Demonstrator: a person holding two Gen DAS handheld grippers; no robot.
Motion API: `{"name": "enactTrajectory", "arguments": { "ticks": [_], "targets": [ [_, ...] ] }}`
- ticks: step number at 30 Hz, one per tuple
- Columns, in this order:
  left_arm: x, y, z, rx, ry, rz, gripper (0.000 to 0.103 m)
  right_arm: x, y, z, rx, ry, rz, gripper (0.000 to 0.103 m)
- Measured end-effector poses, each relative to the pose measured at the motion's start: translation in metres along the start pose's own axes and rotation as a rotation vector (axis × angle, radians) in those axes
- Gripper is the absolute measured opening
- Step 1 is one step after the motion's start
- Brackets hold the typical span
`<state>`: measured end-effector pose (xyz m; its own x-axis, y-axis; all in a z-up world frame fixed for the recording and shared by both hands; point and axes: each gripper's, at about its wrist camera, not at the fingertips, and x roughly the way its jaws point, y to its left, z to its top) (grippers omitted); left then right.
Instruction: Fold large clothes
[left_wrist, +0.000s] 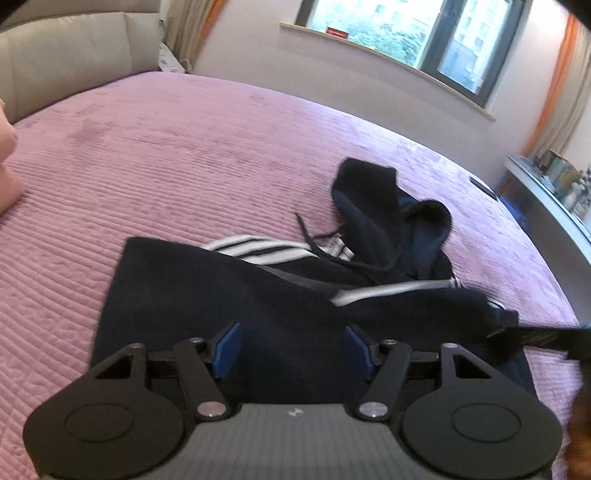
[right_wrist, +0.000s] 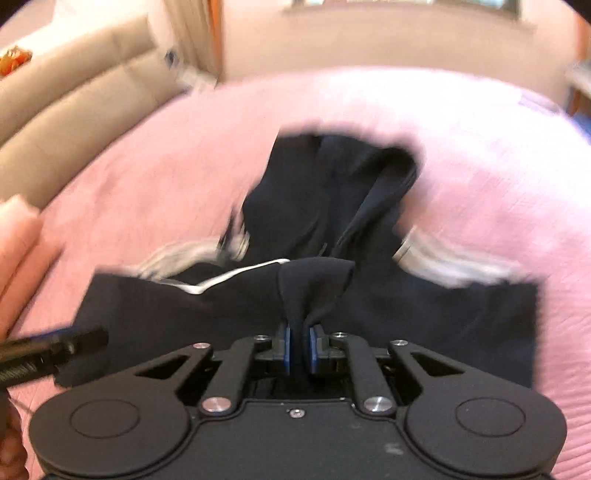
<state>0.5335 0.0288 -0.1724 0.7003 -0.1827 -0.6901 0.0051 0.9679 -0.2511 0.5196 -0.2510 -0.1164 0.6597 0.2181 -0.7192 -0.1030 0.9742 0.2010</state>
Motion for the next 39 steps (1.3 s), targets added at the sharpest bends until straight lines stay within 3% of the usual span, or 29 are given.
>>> {"name": "enactTrajectory", "arguments": {
  "ticks": [3, 5, 7, 8, 9, 11, 12, 16, 18, 20, 22, 23, 24, 26, 27, 29, 31, 35, 39],
  "targets": [
    [0.002, 0.004, 0.005, -0.013, -0.012, 0.005, 0.064, -0.041, -0.028, 0.016, 0.038, -0.08, -0.137, 0.012],
    [0.011, 0.001, 0.007, -0.006, -0.013, 0.01, 0.064, -0.051, -0.053, 0.015, 0.084, -0.075, -0.229, 0.015],
    [0.025, -0.002, 0.005, 0.005, 0.005, 0.015, 0.064, -0.039, -0.081, 0.004, 0.131, 0.006, -0.334, 0.041],
    [0.033, -0.003, 0.004, 0.011, 0.023, 0.02, 0.064, -0.028, -0.094, -0.003, 0.147, 0.065, -0.368, 0.069],
    [0.044, -0.005, 0.002, 0.022, 0.052, 0.027, 0.061, -0.013, -0.108, -0.012, 0.154, 0.149, -0.403, 0.073],
    [0.055, -0.008, 0.001, 0.04, 0.081, 0.041, 0.058, -0.008, -0.124, -0.023, 0.195, 0.183, -0.455, 0.063],
    [0.055, -0.01, 0.002, 0.045, 0.077, 0.03, 0.059, -0.011, -0.128, -0.024, 0.22, 0.166, -0.45, 0.063],
    [0.058, -0.021, 0.008, 0.071, 0.057, -0.049, 0.058, -0.01, -0.098, -0.015, 0.16, 0.074, -0.354, 0.058],
    [0.069, -0.031, 0.009, 0.1, 0.085, -0.079, 0.05, 0.004, -0.074, -0.014, 0.088, 0.079, -0.301, 0.03],
    [0.081, -0.037, 0.008, 0.128, 0.111, -0.085, 0.048, 0.025, -0.062, -0.012, 0.026, 0.095, -0.266, 0.018],
    [0.094, -0.038, 0.005, 0.159, 0.128, -0.039, 0.044, 0.045, -0.06, -0.016, 0.009, 0.136, -0.282, 0.016],
    [0.102, -0.034, 0.004, 0.163, 0.142, -0.018, 0.039, 0.049, -0.069, -0.022, 0.027, 0.165, -0.295, 0.014],
    [0.107, -0.029, 0.002, 0.153, 0.152, 0.005, 0.028, 0.057, -0.077, -0.027, 0.054, 0.192, -0.305, 0.007],
    [0.106, -0.016, 0.004, 0.101, 0.151, 0.009, 0.018, 0.053, -0.092, -0.031, 0.1, 0.181, -0.261, 0.007],
    [0.103, -0.013, 0.007, 0.084, 0.154, 0.013, 0.018, 0.05, -0.092, -0.028, 0.092, 0.193, -0.249, 0.008],
    [0.092, -0.015, 0.017, 0.084, 0.124, 0.02, 0.027, 0.043, -0.092, -0.019, 0.086, 0.196, -0.198, 0.015],
    [0.083, -0.029, 0.034, 0.093, 0.074, -0.023, 0.033, 0.028, -0.091, -0.005, 0.101, 0.142, -0.129, 0.016],
    [0.089, -0.068, 0.079, 0.105, -0.022, -0.074, 0.053, 0.02, -0.088, 0.044, 0.064, 0.021, -0.114, 0.023],
    [0.133, -0.1, 0.126, 0.058, -0.072, -0.129, 0.058, 0.045, -0.095, 0.09, 0.085, -0.054, -0.123, 0.046]
  ]
}}
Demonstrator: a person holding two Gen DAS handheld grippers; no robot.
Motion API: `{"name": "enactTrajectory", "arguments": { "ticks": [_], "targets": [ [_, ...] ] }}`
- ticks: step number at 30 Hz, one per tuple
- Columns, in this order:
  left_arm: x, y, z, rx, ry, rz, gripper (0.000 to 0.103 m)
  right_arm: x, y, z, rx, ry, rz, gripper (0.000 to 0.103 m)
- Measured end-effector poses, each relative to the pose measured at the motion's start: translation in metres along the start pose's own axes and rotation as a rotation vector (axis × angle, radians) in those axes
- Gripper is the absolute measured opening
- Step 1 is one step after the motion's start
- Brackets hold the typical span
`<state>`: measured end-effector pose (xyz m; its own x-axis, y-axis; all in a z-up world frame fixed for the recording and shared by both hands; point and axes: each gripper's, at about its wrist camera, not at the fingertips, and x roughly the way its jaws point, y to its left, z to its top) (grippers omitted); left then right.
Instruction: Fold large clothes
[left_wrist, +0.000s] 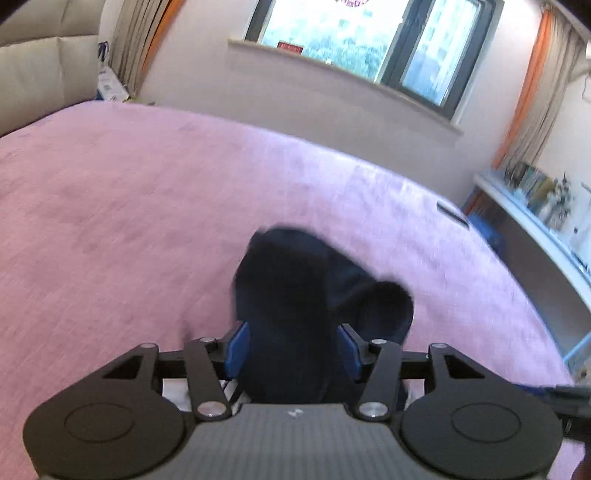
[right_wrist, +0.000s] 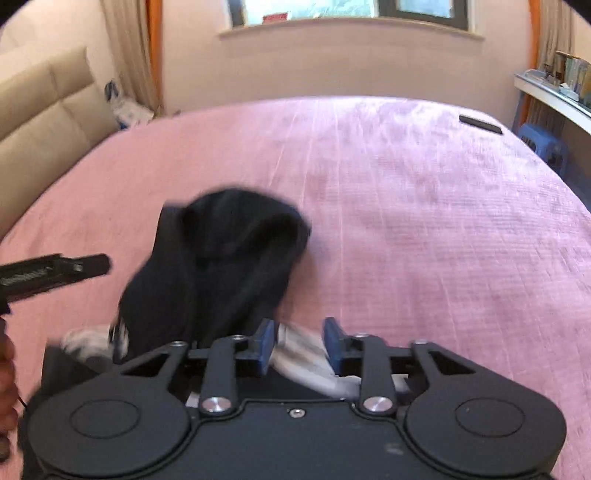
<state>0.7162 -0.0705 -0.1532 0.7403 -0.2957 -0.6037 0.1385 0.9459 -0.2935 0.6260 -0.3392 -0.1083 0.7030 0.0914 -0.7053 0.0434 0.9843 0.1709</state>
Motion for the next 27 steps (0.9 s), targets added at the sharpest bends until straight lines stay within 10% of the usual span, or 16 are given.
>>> {"name": "enactTrajectory", "arguments": {
  "ticks": [10, 13, 14, 15, 16, 22, 27],
  "targets": [
    [0.125, -0.016, 0.031, 0.015, 0.135, 0.065, 0.065, 0.116, -0.022, 0.038, 0.203, 0.07, 0.071, 0.047],
    [0.142, -0.004, 0.021, 0.033, 0.192, 0.059, 0.036, 0.149, -0.019, 0.042, 0.244, 0.123, 0.097, 0.048],
    [0.144, 0.001, 0.02, 0.035, 0.189, 0.048, 0.011, 0.158, -0.017, 0.041, 0.244, 0.148, 0.079, 0.047],
    [0.143, 0.006, 0.021, 0.044, 0.189, 0.052, 0.01, 0.167, -0.013, 0.041, 0.23, 0.181, 0.051, 0.026],
    [0.14, 0.013, 0.022, 0.035, 0.183, 0.046, 0.01, 0.169, -0.008, 0.041, 0.215, 0.183, 0.054, 0.009],
    [0.081, 0.07, 0.042, -0.003, 0.076, -0.012, 0.009, 0.097, -0.013, 0.055, 0.108, -0.061, 0.0, 0.006],
    [0.109, 0.122, 0.016, -0.073, 0.246, 0.036, 0.014, 0.101, -0.036, 0.021, 0.1, 0.046, -0.092, 0.007]
  ]
}}
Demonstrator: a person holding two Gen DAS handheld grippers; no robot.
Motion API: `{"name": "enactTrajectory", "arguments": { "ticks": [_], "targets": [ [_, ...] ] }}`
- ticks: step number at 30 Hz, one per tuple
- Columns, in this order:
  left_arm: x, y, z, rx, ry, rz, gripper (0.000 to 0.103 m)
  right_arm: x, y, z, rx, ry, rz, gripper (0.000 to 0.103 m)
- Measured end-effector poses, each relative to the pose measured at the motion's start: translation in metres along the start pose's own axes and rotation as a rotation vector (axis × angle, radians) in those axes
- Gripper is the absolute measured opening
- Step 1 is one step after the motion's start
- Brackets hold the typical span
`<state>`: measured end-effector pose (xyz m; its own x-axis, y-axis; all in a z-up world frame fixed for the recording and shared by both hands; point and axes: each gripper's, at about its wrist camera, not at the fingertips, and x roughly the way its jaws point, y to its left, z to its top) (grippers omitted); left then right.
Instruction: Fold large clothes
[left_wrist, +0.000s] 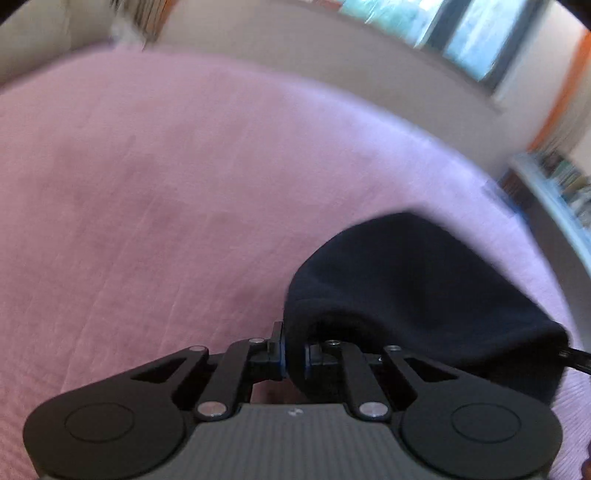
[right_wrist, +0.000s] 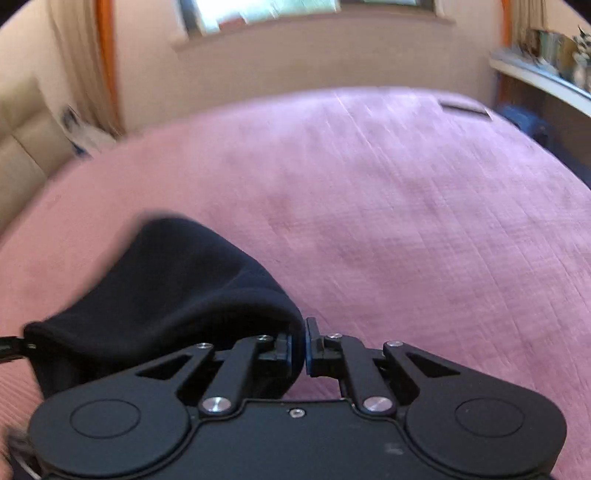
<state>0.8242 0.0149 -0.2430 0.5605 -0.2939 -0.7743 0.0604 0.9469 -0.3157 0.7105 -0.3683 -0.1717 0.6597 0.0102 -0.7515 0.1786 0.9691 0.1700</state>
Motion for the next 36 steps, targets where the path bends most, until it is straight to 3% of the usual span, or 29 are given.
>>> {"name": "enactTrajectory", "arguments": {
  "ticks": [2, 3, 4, 5, 6, 9, 11, 13, 15, 16, 18, 19, 23, 25, 26, 27, 28, 31, 32, 34, 36],
  "targets": [
    [0.022, 0.019, -0.014, -0.026, 0.075, -0.029, 0.019, 0.034, -0.013, -0.017, 0.027, 0.125, -0.022, 0.014],
    [0.018, 0.025, -0.018, -0.041, 0.045, -0.061, 0.02, 0.043, -0.015, -0.025, 0.018, 0.148, -0.016, 0.011],
    [0.013, 0.027, -0.017, -0.05, 0.045, -0.078, 0.021, 0.039, -0.012, -0.025, -0.029, 0.125, -0.018, 0.012],
    [0.008, 0.028, -0.016, -0.045, 0.039, -0.082, 0.028, 0.034, -0.01, -0.022, -0.063, 0.128, -0.021, 0.022],
    [-0.001, 0.029, -0.016, -0.015, 0.022, -0.085, 0.037, 0.026, -0.011, -0.02, -0.073, 0.123, -0.019, 0.042],
    [-0.023, 0.033, -0.018, 0.066, 0.01, -0.095, 0.04, -0.003, -0.029, -0.017, -0.072, 0.11, 0.038, 0.051],
    [-0.04, 0.031, -0.018, 0.112, 0.012, -0.107, 0.042, -0.023, -0.042, -0.016, -0.038, 0.114, 0.087, 0.051],
    [-0.058, 0.028, -0.016, 0.148, -0.01, -0.069, 0.048, -0.036, -0.04, -0.004, -0.013, 0.072, 0.085, 0.055],
    [-0.075, 0.029, -0.012, 0.121, -0.052, -0.056, 0.052, -0.039, -0.03, 0.007, -0.007, 0.025, 0.117, 0.05],
    [-0.079, 0.03, -0.009, 0.086, -0.081, -0.09, 0.052, -0.038, -0.017, 0.014, -0.022, -0.008, 0.133, 0.046],
    [-0.078, 0.024, 0.002, 0.029, -0.127, -0.194, 0.052, -0.031, 0.012, 0.024, -0.08, -0.045, 0.14, 0.009],
    [-0.072, 0.014, 0.008, 0.032, -0.139, -0.228, 0.052, -0.02, 0.031, 0.029, -0.115, -0.056, 0.134, 0.006],
    [-0.026, -0.031, 0.027, 0.116, -0.118, -0.283, 0.052, 0.032, 0.069, 0.031, -0.133, 0.006, 0.14, 0.006],
    [0.011, -0.03, 0.028, 0.078, -0.035, -0.301, 0.049, 0.054, 0.074, 0.025, -0.153, 0.061, 0.109, 0.005],
    [0.026, -0.028, 0.025, 0.082, 0.007, -0.265, 0.042, 0.062, 0.071, 0.02, -0.156, 0.08, 0.09, 0.005],
    [0.039, -0.023, 0.02, 0.098, 0.042, -0.201, 0.017, 0.065, 0.064, 0.016, -0.148, 0.087, 0.083, 0.004],
    [0.044, -0.017, 0.016, 0.098, 0.048, -0.172, 0.007, 0.063, 0.055, 0.013, -0.137, 0.072, 0.086, 0.004],
    [0.032, 0.012, 0.014, -0.003, 0.03, -0.188, 0.007, 0.042, 0.038, 0.016, -0.107, 0.065, 0.096, 0.008],
    [0.025, 0.014, 0.014, 0.01, 0.006, -0.17, 0.01, 0.033, 0.03, 0.018, -0.087, 0.056, 0.134, 0.011],
    [0.006, 0.012, 0.019, 0.056, -0.058, -0.169, 0.029, 0.016, 0.021, 0.027, -0.076, 0.018, 0.195, 0.02],
    [-0.004, 0.004, 0.029, 0.085, -0.106, -0.183, 0.051, 0.012, 0.023, 0.039, -0.107, -0.018, 0.212, 0.052]
  ]
}}
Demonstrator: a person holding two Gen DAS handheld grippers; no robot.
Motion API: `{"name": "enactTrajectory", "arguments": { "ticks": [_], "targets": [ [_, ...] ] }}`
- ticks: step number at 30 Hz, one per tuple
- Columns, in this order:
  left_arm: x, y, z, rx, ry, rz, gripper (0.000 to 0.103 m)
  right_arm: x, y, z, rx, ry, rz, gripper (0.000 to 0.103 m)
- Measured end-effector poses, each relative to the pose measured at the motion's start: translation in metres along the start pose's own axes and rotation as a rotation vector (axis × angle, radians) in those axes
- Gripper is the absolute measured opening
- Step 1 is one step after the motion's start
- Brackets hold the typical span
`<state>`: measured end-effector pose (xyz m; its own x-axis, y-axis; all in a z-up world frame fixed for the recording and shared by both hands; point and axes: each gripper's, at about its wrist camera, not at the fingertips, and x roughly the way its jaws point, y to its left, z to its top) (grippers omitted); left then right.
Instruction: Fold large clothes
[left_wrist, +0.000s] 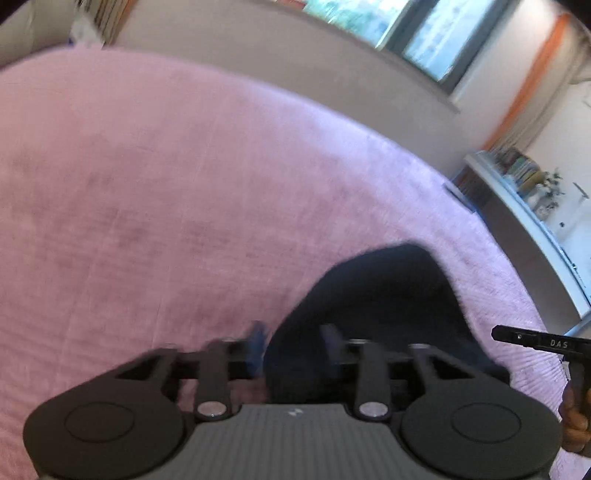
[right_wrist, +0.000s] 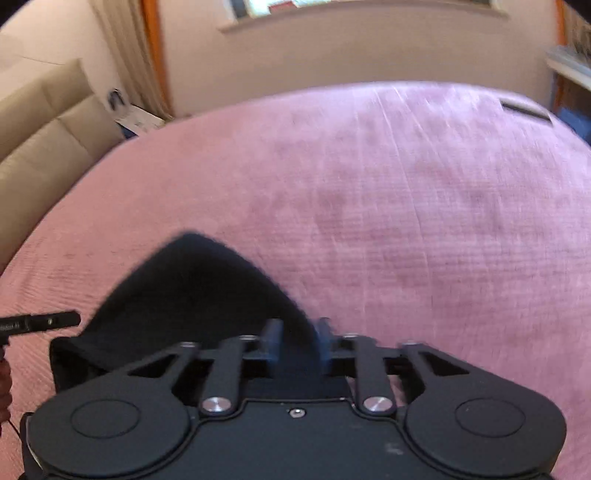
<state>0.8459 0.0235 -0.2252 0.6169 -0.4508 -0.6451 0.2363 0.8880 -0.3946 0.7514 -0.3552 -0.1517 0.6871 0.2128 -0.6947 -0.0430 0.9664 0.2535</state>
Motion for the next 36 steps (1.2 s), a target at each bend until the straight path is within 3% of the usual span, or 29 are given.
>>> {"name": "enactTrajectory", "arguments": {
  "ticks": [2, 5, 6, 9, 11, 13, 15, 16, 17, 18, 20, 22, 25, 28, 30, 36],
  "targets": [
    [0.003, -0.01, 0.01, 0.03, -0.018, -0.023, 0.056, 0.006, 0.001, 0.014, -0.026, -0.021, 0.003, 0.053],
    [0.035, -0.019, 0.027, 0.063, 0.05, -0.085, 0.066, 0.034, 0.005, 0.032, -0.051, 0.05, 0.085, 0.079],
    [0.047, -0.02, 0.031, 0.062, 0.079, -0.109, 0.073, 0.045, 0.006, 0.036, -0.065, 0.077, 0.11, 0.077],
    [0.071, -0.024, 0.034, 0.078, 0.143, -0.197, 0.081, 0.07, 0.015, 0.043, -0.137, 0.117, 0.128, 0.078],
    [0.089, -0.023, 0.035, 0.099, 0.171, -0.2, 0.086, 0.082, 0.019, 0.044, -0.157, 0.148, 0.135, 0.078],
    [0.105, -0.02, 0.037, 0.106, 0.217, -0.179, 0.083, 0.096, 0.021, 0.044, -0.168, 0.193, 0.162, 0.078],
    [0.115, -0.016, 0.038, 0.084, 0.274, -0.218, 0.073, 0.108, 0.021, 0.043, -0.187, 0.22, 0.15, 0.074],
    [0.121, -0.016, 0.039, 0.078, 0.292, -0.225, 0.069, 0.114, 0.023, 0.042, -0.188, 0.238, 0.144, 0.064],
    [0.123, -0.017, 0.04, 0.085, 0.292, -0.214, 0.043, 0.117, 0.024, 0.04, -0.192, 0.249, 0.159, 0.02],
    [0.126, -0.019, 0.042, 0.093, 0.305, -0.218, 0.013, 0.115, 0.027, 0.037, -0.206, 0.252, 0.178, 0.008],
    [0.123, -0.02, 0.04, 0.08, 0.312, -0.235, 0.011, 0.093, 0.041, 0.031, -0.293, 0.189, 0.185, 0.008],
    [0.101, -0.034, 0.033, 0.183, 0.241, -0.228, 0.01, 0.058, 0.052, 0.023, -0.353, 0.118, 0.172, 0.007],
    [0.038, -0.043, 0.019, 0.218, 0.081, -0.336, 0.01, -0.01, 0.066, 0.008, -0.421, -0.013, 0.13, 0.007],
    [-0.031, -0.056, 0.002, 0.267, -0.037, -0.381, 0.01, -0.086, 0.084, -0.016, -0.493, -0.131, 0.087, 0.006],
    [-0.074, -0.07, -0.015, 0.302, -0.09, -0.401, 0.01, -0.126, 0.1, -0.036, -0.559, -0.193, 0.043, 0.006],
    [-0.168, -0.105, -0.089, 0.393, -0.162, -0.336, 0.011, -0.221, 0.14, -0.108, -0.671, -0.311, -0.051, 0.006]
  ]
}}
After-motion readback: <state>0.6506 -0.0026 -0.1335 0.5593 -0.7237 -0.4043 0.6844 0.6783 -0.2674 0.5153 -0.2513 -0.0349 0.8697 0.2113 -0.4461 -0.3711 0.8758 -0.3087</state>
